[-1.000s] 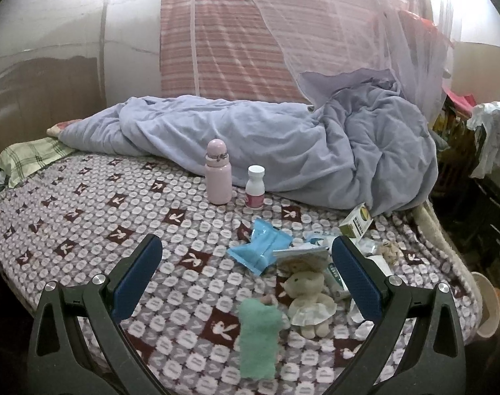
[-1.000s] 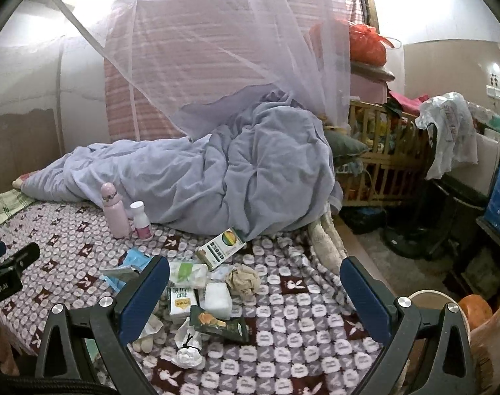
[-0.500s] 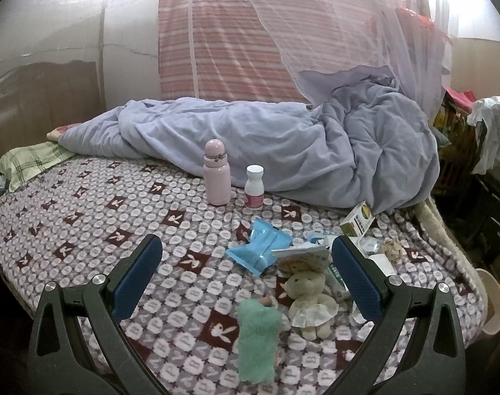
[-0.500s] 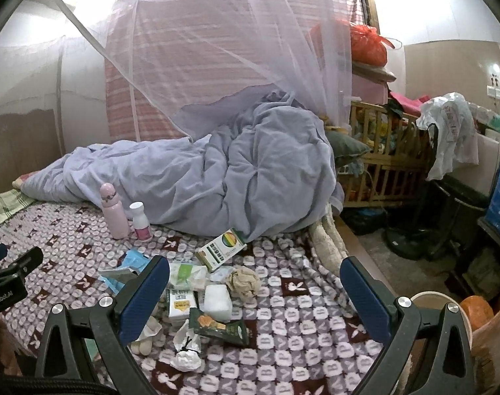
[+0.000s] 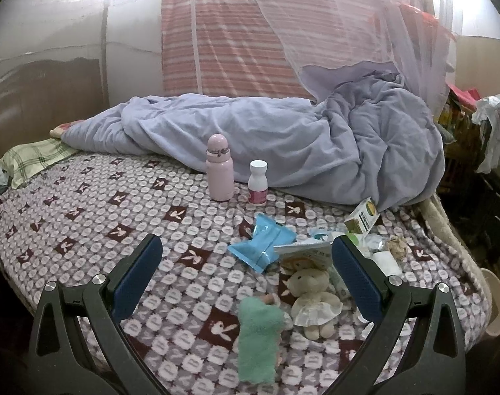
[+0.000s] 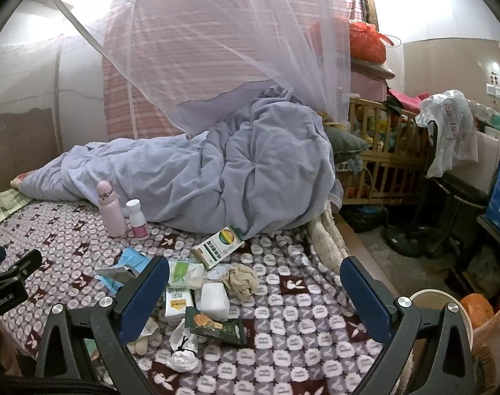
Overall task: Collect trash
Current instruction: 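Move both tools toward the cluttered items on the bed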
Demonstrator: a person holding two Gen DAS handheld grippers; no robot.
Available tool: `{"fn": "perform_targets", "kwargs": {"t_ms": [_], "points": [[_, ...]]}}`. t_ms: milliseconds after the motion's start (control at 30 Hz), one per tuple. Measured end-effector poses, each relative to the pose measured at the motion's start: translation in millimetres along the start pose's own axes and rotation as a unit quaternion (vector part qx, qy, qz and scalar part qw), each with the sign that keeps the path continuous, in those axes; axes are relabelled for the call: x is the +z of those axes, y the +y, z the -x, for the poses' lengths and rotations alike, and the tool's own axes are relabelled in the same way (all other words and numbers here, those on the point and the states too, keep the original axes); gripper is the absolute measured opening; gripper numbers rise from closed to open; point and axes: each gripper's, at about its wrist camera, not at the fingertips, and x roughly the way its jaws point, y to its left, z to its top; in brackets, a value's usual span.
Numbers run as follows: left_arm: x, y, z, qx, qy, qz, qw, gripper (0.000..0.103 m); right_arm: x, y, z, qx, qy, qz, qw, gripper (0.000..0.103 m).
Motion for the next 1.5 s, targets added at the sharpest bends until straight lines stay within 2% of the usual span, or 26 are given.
{"fn": "perform_targets", "kwargs": {"t_ms": [600, 1500], "points": [[-5, 0, -5, 0.000, 0.013, 0.000, 0.9999, 0.102, -6, -1, -7, -0.005, 0.016, 0.015, 1.000, 0.103], [-5, 5, -12, 0.015, 0.017, -0.001, 0.9997, 0.102, -13, 12, -20, 0.032, 0.053, 0.031, 0.998, 0.103]]}}
